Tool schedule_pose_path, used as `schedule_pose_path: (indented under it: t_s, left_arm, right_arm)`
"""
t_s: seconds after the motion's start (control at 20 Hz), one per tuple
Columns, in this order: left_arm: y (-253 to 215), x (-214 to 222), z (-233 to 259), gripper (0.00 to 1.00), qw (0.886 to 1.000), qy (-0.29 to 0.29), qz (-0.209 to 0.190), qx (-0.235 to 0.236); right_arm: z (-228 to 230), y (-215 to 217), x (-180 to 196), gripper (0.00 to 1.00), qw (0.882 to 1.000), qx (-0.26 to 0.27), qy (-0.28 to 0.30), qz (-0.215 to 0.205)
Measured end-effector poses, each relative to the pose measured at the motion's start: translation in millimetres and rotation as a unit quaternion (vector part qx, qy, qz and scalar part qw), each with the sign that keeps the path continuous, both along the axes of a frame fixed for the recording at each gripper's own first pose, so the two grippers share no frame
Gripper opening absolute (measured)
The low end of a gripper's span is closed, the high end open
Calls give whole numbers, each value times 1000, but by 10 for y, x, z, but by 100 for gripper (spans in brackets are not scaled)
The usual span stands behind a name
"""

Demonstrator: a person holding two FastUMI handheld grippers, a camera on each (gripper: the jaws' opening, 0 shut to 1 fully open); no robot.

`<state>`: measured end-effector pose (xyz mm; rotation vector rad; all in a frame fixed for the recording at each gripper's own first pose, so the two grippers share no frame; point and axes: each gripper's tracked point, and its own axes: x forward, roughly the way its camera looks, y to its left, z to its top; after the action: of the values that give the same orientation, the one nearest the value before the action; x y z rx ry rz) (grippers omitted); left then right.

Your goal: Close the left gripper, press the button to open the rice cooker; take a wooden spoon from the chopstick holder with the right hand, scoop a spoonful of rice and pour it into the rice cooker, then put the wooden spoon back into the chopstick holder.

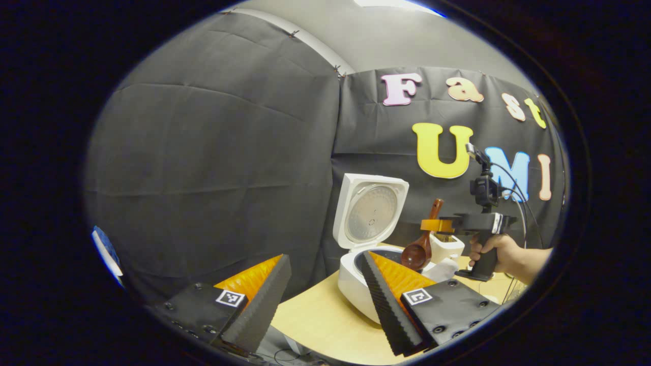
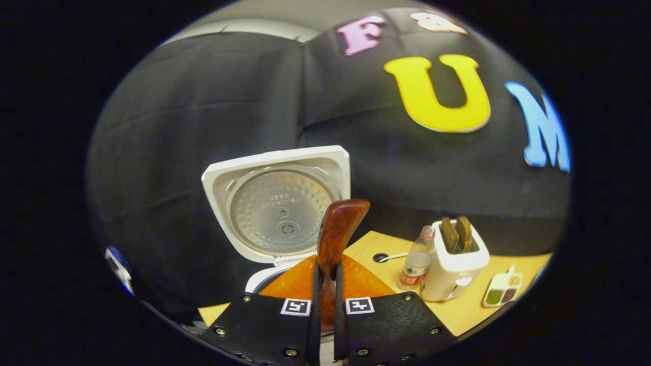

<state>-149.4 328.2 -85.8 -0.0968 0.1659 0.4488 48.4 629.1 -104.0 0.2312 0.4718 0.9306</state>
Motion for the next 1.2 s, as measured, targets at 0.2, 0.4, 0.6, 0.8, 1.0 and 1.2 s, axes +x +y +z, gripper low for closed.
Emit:
schedule_pose_path:
  t_s: [0.2,0.4,0.6,0.8,1.0,1.2]
  left_arm:
    - [-65,18,93,99,1000,-10,-5,5]
    - [-204,99,198,97,1000,-22,-19,9]
    - [-379,316,295,99,999,-32,-41,13]
    - [-610,582,456,97,996,-48,-66,26]
    - [-872,770,604,99,993,-64,-92,34]
    - [-1159,924,720,99,989,-76,-117,45]
  right_arm:
    - [55,-232,163,11,987,87,127,-46]
    - [195,-531,226,11,966,151,201,-67]
    - [353,-992,321,11,965,163,185,-92]
    - [462,-1512,357,11,967,161,161,-112]
    - [568,-2026,438,11,969,156,129,-141]
    - [639,-2542,477,11,969,147,96,-174]
